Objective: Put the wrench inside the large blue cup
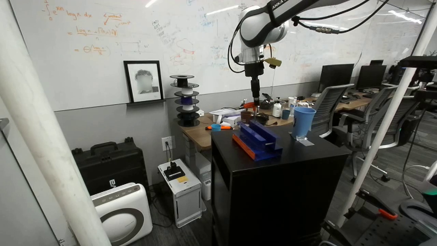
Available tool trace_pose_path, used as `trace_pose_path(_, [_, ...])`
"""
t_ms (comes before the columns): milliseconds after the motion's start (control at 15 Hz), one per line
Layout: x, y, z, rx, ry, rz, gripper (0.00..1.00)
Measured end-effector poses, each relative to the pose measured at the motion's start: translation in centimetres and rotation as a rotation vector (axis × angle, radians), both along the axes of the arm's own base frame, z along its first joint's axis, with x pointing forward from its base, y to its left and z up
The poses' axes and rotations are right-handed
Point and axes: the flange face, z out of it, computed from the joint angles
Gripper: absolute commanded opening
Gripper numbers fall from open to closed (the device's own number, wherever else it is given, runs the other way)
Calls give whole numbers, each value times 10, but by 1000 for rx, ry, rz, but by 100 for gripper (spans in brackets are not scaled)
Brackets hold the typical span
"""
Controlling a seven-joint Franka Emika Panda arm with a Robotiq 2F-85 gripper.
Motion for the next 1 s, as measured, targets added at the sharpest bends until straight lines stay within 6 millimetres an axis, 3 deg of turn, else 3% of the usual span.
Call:
trace_pose_path(267, [0, 6, -6, 9, 20, 72, 19])
trace_pose_path(400, [-1, 10, -6, 14, 24, 98, 10])
trace_pose_path(733, [-1, 14, -4, 21, 25, 141, 13])
trace_pose_path(1000, [-3, 17, 17, 25, -5, 147, 13])
